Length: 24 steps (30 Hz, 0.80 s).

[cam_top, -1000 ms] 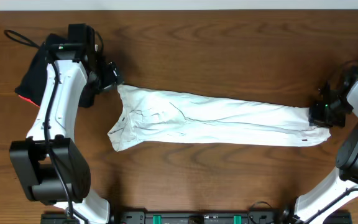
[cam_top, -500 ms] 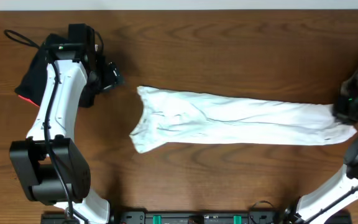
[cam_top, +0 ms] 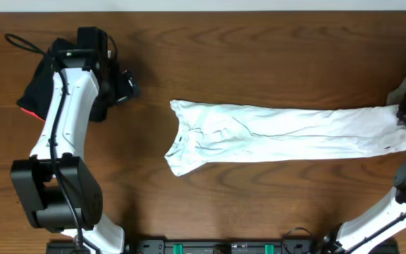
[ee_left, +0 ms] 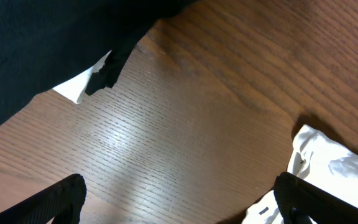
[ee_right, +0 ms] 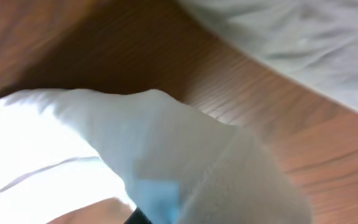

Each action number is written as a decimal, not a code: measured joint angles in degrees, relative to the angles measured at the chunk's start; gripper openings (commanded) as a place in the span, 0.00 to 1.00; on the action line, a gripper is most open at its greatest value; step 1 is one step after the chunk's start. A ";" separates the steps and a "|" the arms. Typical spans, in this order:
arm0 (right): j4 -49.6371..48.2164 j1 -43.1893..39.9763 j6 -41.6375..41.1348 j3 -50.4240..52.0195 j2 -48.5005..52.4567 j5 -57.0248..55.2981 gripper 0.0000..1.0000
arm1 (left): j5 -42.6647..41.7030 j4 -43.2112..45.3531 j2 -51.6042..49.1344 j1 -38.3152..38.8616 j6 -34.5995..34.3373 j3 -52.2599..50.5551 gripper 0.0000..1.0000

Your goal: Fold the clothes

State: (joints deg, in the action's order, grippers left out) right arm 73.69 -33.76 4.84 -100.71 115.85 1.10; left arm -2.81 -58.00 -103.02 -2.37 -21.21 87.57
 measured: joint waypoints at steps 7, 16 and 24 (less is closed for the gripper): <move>8.15 5.75 -0.90 -1.81 0.00 4.24 0.01 | 0.00 0.00 0.00 0.00 0.00 0.00 0.98; 13.55 18.10 -1.51 -1.92 0.00 9.46 0.01 | 0.00 0.02 0.00 0.00 0.00 0.00 0.98; 14.64 30.18 -1.99 -1.95 0.00 10.73 0.01 | 0.00 0.02 0.00 0.00 0.00 0.00 0.98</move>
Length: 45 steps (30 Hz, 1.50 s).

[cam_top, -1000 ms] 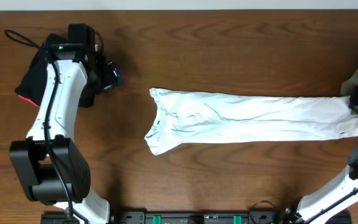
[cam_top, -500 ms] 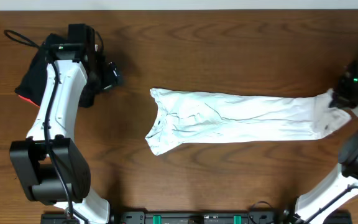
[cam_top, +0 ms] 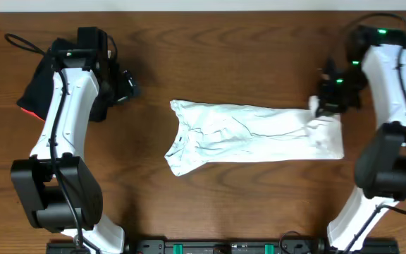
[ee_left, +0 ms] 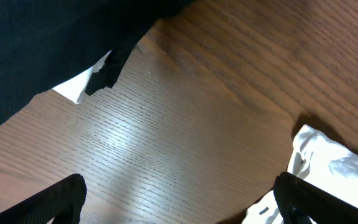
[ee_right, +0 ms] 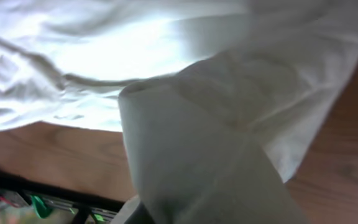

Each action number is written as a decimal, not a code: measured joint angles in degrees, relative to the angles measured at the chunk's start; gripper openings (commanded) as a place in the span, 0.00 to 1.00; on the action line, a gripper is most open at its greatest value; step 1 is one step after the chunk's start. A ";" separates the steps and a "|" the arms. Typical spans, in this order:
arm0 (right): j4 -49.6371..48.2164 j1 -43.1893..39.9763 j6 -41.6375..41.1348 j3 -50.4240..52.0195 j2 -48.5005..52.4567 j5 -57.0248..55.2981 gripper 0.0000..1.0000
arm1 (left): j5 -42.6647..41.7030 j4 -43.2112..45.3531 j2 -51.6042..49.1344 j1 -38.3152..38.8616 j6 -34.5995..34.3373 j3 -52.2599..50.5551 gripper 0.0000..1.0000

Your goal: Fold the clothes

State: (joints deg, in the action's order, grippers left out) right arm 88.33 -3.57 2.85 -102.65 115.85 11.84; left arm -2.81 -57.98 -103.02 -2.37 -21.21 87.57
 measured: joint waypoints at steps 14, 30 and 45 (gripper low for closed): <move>-8.76 18.73 -1.68 3.82 0.00 -0.15 0.04 | 0.00 0.00 0.00 0.00 0.00 0.00 0.98; -24.59 21.70 -5.57 11.39 0.00 5.86 0.47 | 0.00 0.00 0.00 0.00 0.00 0.00 0.98; -18.47 11.72 0.39 11.32 -1.18 18.29 0.52 | 0.00 -0.02 0.00 0.00 0.00 0.00 0.98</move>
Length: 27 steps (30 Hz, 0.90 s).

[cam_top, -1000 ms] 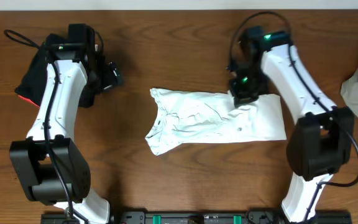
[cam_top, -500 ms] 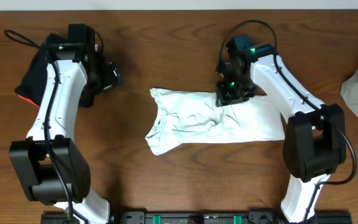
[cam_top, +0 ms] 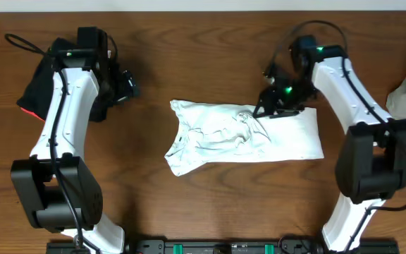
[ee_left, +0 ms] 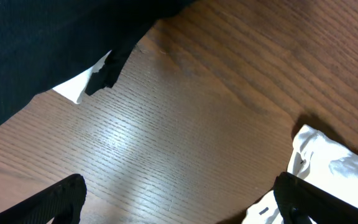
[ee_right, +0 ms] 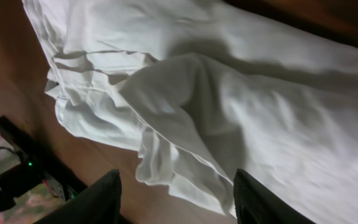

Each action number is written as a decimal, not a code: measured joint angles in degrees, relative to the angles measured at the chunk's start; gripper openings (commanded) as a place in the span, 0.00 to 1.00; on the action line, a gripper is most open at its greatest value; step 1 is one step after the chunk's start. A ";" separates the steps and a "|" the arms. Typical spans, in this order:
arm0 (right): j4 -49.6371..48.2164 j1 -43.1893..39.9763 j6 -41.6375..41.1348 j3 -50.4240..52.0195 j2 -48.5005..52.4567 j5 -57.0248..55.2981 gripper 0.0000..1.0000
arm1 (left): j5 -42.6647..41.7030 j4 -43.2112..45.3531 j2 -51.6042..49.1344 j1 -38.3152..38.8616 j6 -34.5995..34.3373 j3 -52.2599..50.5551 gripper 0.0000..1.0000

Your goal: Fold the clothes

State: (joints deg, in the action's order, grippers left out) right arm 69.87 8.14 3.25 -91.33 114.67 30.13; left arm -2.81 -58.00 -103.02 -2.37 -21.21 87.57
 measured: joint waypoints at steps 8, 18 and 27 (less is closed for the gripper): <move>0.57 0.04 0.15 1.51 -0.96 -6.25 0.15 | 0.00 0.00 0.00 0.00 0.00 0.00 0.98; -5.57 3.15 -4.50 11.34 -0.96 -15.08 0.03 | 0.00 0.02 0.00 0.00 0.00 0.00 0.98; -9.05 8.81 -5.66 13.31 -0.96 -7.58 0.05 | 0.00 0.02 0.00 0.00 0.00 0.00 0.98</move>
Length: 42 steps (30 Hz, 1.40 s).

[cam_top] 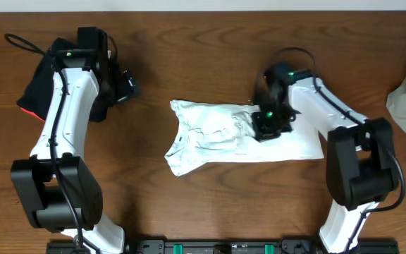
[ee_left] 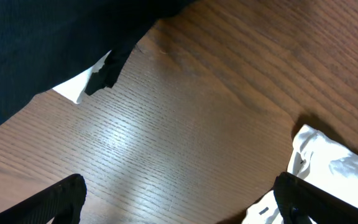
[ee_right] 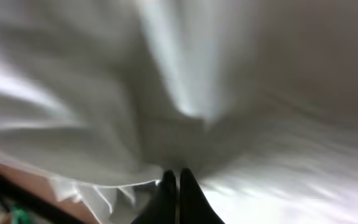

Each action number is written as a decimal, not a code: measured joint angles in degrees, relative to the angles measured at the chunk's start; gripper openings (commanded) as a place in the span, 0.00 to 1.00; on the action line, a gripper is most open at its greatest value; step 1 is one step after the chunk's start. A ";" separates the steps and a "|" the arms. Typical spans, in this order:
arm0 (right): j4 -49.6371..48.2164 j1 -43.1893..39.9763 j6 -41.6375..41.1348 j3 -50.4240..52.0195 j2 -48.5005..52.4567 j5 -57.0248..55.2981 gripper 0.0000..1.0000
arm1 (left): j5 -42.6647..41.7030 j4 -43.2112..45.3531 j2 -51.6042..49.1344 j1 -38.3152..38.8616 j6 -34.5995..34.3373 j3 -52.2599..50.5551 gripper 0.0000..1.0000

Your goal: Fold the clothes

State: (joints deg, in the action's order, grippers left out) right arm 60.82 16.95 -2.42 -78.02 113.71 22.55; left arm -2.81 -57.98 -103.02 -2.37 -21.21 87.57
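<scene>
A white garment (cam_top: 210, 137) lies across the middle of the table, its right part doubled over to the left; one corner of it (ee_left: 334, 168) shows in the left wrist view. My right gripper (cam_top: 266, 125) rests on the garment's middle. Its fingers (ee_right: 178, 186) stand shut side by side with their tips against the cloth, and no fold shows between them. My left gripper (cam_top: 127, 85) hangs open (ee_left: 179, 199) over bare wood left of the garment, holding nothing.
A black garment (cam_top: 37, 88) with a red edge lies at the far left under the left arm, filling the top left of the left wrist view (ee_left: 36, 50). A pale grey cloth sits at the right table edge.
My right gripper was open above the folded-over layer. It now sits lower and slightly left on the garment's middle with its fingers shut. The left arm has not moved.
The white garment lay stretched out long, my right gripper shut on its right end at the table's edge. Then that end was over the garment's right part, then near its middle with the gripper open. Now the garment lies doubled and shorter, the gripper shut on top.
</scene>
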 measured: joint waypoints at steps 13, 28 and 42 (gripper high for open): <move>-1.53 2.40 5.64 -1.57 -0.24 13.84 0.12 | 0.00 0.00 0.00 0.00 0.00 0.00 0.98; -4.92 0.07 10.14 -4.90 -2.47 8.24 0.04 | 0.00 0.00 0.00 0.00 0.00 0.00 0.98; -13.66 0.39 6.34 -0.72 -2.47 4.44 0.04 | 0.00 0.00 0.00 0.00 0.00 0.00 0.98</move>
State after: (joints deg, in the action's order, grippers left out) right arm 47.16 17.34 3.92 -78.74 111.24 26.98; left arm -2.81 -57.98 -103.02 -2.37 -21.21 87.57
